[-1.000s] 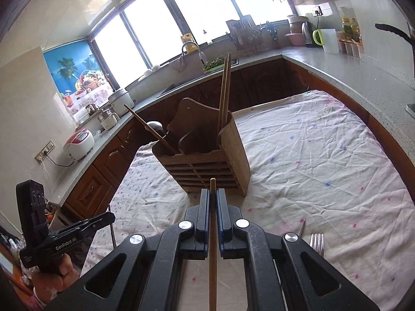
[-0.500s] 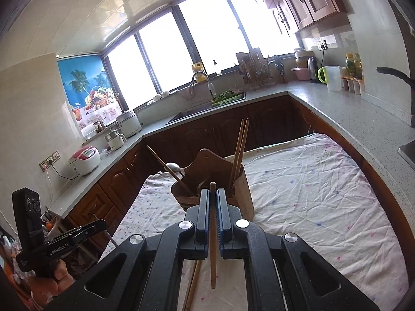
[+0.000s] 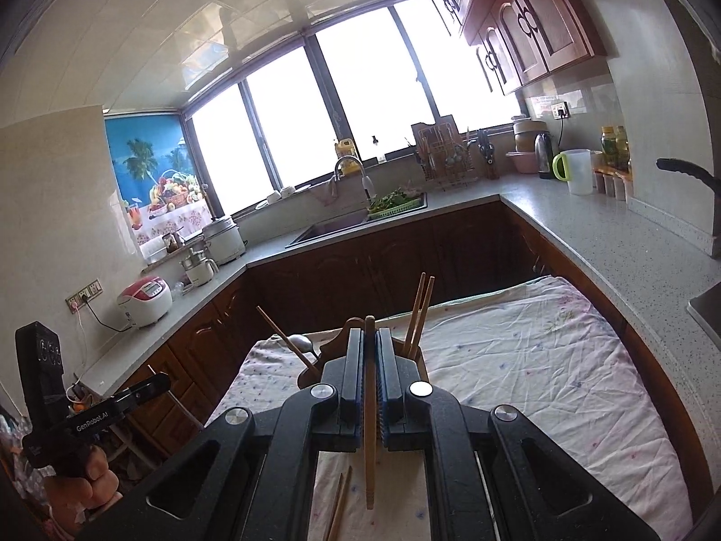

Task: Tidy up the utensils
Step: 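Carry the steel chopstick with the left tool over the holder while the right tool carries its wooden chopstick there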

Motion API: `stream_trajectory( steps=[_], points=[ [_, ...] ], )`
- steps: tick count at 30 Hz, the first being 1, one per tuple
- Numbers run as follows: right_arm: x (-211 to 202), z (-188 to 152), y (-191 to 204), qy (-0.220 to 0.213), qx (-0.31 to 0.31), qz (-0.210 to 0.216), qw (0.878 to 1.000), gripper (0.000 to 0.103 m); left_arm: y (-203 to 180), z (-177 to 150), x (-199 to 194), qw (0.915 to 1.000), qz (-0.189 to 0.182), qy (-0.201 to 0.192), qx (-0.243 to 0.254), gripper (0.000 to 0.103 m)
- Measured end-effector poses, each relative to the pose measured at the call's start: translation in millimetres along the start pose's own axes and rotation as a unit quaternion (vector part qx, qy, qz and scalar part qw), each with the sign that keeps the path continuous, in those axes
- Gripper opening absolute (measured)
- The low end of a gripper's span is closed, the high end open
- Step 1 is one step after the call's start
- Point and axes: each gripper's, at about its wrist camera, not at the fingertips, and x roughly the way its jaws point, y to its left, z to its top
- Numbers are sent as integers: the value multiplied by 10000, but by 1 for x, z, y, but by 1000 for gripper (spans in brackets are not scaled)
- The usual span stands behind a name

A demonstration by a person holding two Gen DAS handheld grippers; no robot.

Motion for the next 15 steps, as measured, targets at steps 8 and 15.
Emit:
stream_trajectory(
  steps=[8,15],
  points=[
    [1,10,-3,-136,36,-9,9999,5,-5,12,3,9999,-7,-136,45,3],
    [3,28,-4,-342,34,-15,9994,5,-10,31,10,9992,-20,-371,114,3]
  ],
)
